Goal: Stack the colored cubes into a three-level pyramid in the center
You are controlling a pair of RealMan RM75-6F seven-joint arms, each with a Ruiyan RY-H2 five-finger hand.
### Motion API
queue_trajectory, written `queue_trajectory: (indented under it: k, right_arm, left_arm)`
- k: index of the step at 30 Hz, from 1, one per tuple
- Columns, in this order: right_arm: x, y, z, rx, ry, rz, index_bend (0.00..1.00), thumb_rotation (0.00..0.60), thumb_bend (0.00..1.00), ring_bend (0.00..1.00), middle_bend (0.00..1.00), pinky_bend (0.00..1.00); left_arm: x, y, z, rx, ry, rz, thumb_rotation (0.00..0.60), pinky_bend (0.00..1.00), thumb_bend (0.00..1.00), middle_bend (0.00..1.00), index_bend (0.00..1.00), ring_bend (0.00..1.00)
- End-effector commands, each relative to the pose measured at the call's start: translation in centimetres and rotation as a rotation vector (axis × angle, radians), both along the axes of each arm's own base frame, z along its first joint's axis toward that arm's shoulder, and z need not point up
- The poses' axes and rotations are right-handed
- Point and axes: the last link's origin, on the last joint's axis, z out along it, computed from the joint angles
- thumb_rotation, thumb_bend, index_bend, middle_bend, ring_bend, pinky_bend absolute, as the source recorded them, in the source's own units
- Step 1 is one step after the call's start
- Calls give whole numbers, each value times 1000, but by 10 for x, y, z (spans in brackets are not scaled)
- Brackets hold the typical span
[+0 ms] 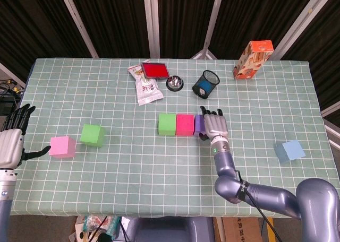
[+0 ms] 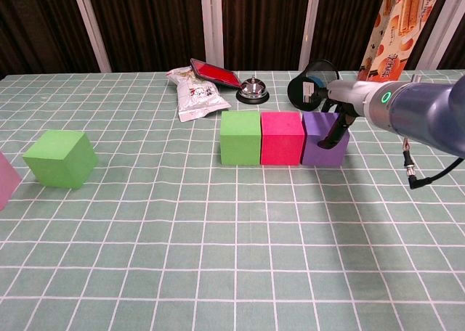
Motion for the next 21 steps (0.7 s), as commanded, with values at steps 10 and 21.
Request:
queue_trajectory:
  k: [10, 21]
  right_arm:
    - [-4, 5, 4, -16, -1, -5, 0, 600, 336, 69, 108, 0]
    - [-12, 23, 27, -57, -32, -24, 0, 600, 336, 41, 88, 0]
  left_arm:
    - [1, 0, 0, -1, -1, -2, 600, 11, 88, 0, 0, 0]
    - [5, -3, 1, 0, -8, -17, 600, 11, 88, 0, 0, 0]
